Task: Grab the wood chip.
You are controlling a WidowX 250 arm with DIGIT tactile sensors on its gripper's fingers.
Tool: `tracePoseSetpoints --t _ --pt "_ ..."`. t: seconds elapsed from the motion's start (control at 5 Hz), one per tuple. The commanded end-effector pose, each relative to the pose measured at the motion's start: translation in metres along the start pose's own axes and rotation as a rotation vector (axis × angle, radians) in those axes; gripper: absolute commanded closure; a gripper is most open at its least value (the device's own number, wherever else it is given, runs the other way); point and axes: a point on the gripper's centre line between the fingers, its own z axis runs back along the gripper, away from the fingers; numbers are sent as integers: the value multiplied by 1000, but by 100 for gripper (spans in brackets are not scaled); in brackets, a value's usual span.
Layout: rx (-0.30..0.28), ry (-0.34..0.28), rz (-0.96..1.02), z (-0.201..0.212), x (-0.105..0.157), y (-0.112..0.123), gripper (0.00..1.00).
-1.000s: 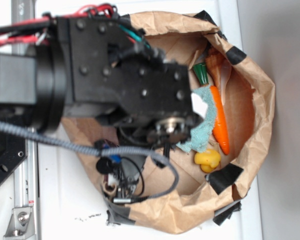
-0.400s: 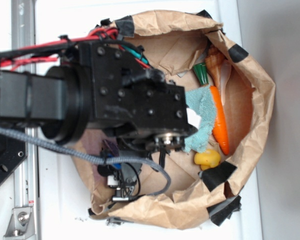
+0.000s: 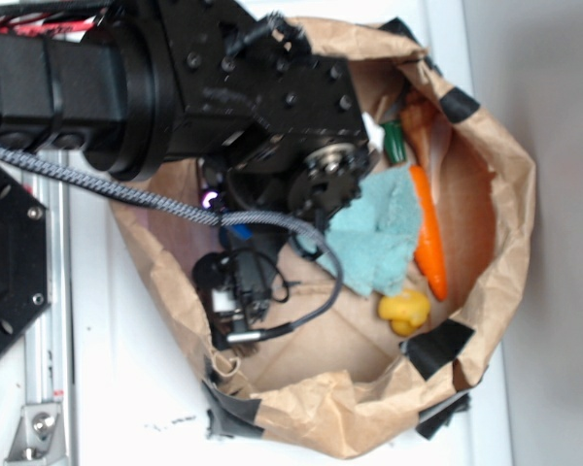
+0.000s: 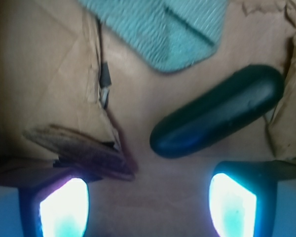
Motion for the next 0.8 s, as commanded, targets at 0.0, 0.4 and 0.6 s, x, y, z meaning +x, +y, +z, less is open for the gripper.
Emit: tracePoseSetpoints --t 0.0,0.4,0.6 --pt "31 4 -68 -12 6 -28 0" --pt "46 31 -156 -27 -7 -54 0" --pt "28 52 -196 -39 -10 -54 0"
